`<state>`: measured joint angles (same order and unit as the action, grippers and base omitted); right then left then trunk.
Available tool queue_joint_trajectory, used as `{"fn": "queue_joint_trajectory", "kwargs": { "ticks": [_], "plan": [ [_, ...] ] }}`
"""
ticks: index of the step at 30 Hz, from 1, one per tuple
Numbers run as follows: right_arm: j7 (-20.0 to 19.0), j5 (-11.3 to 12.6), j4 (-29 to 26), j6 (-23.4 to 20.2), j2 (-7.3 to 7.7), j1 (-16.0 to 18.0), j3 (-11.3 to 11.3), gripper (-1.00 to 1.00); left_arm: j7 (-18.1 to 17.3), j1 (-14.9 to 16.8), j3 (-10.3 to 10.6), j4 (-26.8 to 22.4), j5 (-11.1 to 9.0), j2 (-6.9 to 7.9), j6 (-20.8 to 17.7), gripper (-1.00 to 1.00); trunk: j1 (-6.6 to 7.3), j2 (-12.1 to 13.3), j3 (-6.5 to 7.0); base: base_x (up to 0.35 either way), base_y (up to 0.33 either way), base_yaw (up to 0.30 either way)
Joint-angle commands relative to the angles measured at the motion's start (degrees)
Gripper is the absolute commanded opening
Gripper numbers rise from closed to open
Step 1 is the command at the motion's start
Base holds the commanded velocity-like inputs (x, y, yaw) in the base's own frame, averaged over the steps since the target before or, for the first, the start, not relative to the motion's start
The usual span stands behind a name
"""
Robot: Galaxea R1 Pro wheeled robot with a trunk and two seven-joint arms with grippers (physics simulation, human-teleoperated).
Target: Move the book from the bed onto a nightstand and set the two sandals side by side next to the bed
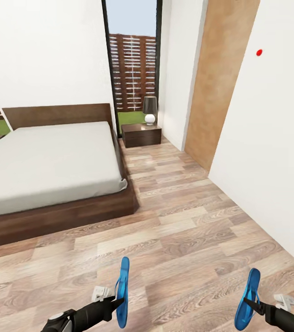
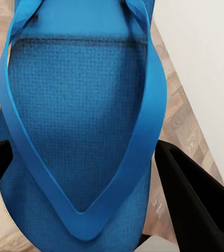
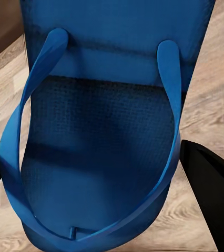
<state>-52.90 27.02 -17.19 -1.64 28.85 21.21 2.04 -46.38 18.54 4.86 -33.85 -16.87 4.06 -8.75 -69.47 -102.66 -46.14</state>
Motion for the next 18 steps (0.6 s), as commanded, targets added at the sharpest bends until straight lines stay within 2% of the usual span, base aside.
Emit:
{"fn": "queue_joint_trajectory", "kwargs": {
  "ticks": [1, 9, 15, 17, 18],
  "plan": [
    [-0.3, 0.0, 0.1, -0.2, -0.02, 0.1, 0.2, -1.0, 0.0, 0.0, 0.2, 0.0, -0.7, 0.07, -0.6, -1.0, 0.01, 0.0, -0.05, 0.0, 0.0, -0.284],
    [-0.2, 0.0, 0.1, -0.2, -0.02, 0.1, 0.2, -1.0, 0.0, 0.0, 0.2, 0.2, -0.6, 0.07, -0.5, -1.0, 0.01, 0.0, -0.05, 0.0, 0.0, -0.271],
    [0.0, 0.0, 0.5, 0.1, -0.38, 0.1, 0.2, -1.0, 0.0, 0.0, 0.2, 0.2, -0.7, 0.07, -0.5, -1.0, 0.01, 0.0, -0.05, 0.0, 0.0, -0.037],
    [0.6, 0.0, 2.7, 1.3, -1.52, 0.1, 0.2, -1.0, 0.3, 0.0, 0.2, 0.2, -0.7, 0.07, -0.5, -1.0, 0.01, 0.0, -0.05, 0.0, 0.0, -0.004],
    [1.6, 0.0, 4.3, 2.3, -2.64, 0.1, 0.2, -1.0, 0.8, 0.0, 0.2, 0.3, -0.7, 0.07, -0.5, -1.0, 0.01, 0.0, -0.05, 0.0, 0.0, -0.002]
  ]
}}
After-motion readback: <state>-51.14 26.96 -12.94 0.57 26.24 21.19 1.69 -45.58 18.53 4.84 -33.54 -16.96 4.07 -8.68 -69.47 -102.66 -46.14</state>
